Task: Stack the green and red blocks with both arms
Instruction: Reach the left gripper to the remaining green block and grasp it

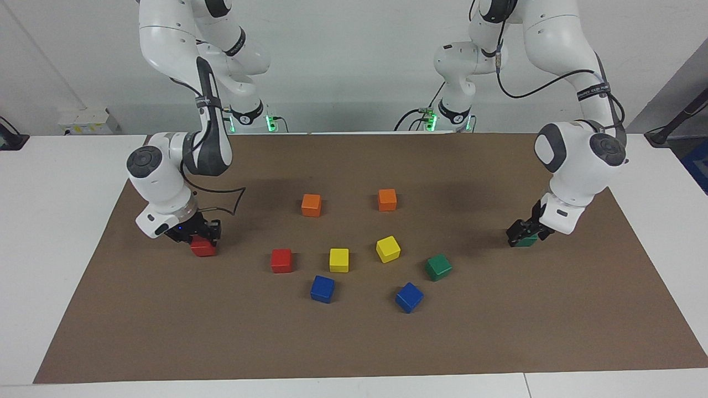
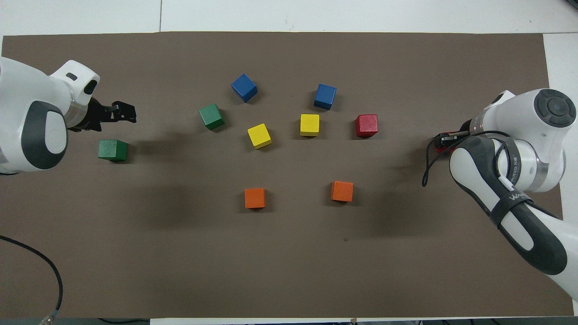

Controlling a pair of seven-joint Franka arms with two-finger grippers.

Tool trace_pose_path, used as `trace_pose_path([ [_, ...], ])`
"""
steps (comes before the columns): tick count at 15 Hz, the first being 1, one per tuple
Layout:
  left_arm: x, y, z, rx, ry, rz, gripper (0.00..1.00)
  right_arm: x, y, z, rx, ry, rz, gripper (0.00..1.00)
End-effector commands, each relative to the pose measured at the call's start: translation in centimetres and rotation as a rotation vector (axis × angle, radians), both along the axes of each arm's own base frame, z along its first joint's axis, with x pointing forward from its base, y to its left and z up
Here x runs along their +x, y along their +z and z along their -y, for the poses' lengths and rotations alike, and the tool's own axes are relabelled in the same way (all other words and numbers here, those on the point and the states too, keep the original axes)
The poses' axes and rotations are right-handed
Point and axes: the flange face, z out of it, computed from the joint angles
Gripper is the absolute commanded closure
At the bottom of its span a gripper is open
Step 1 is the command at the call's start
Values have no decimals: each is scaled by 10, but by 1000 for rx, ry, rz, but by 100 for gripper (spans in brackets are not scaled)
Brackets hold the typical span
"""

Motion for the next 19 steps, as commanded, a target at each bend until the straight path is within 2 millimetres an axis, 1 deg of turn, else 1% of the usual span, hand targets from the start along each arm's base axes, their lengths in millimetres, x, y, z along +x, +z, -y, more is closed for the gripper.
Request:
trace_pose_path([
  [1,20,0,54,-12,50,-12,0,1,-3,4,1,20,20,100],
  [2,20,-5,73,-9,41,-38,0,1,-4,4,1,20,19,100],
  [4,33,-5,97,-4,83,-33,0,1,-4,4,1,19,19,100],
  [5,39,-10,118,-2,100,-38,0,1,-4,4,1,20,20,100],
  [6,45,-12,135,1,120,-35,0,1,-6,4,1,20,16,100],
  [7,46,-15,147,3,140,-33,0,1,-7,4,2,19,14,100],
  [8,43,-16,156,12,133,-31,0,1,-7,4,2,19,14,100],
  [10,41,-18,161,17,146,-30,0,1,-7,4,2,17,14,100],
  [11,39,-18,172,12,160,-26,0,1,-7,4,2,17,14,100],
  [12,35,-24,185,14,159,-31,0,0,-8,4,2,17,13,100],
  [14,33,-29,191,18,155,-31,0,1,-7,4,2,16,14,98],
  [15,31,-34,194,34,147,-18,0,1,-7,4,2,17,14,60],
  [16,28,-42,194,42,155,-10,0,0,-8,4,2,14,13,23],
  [17,21,-49,198,43,151,-12,0,0,-8,4,3,13,11,3],
  [18,19,-52,199,44,148,-12,0,0,-7,4,3,11,13,0],
  [19,18,-54,198,45,150,-15,0,0,-8,4,3,11,10,0],
])
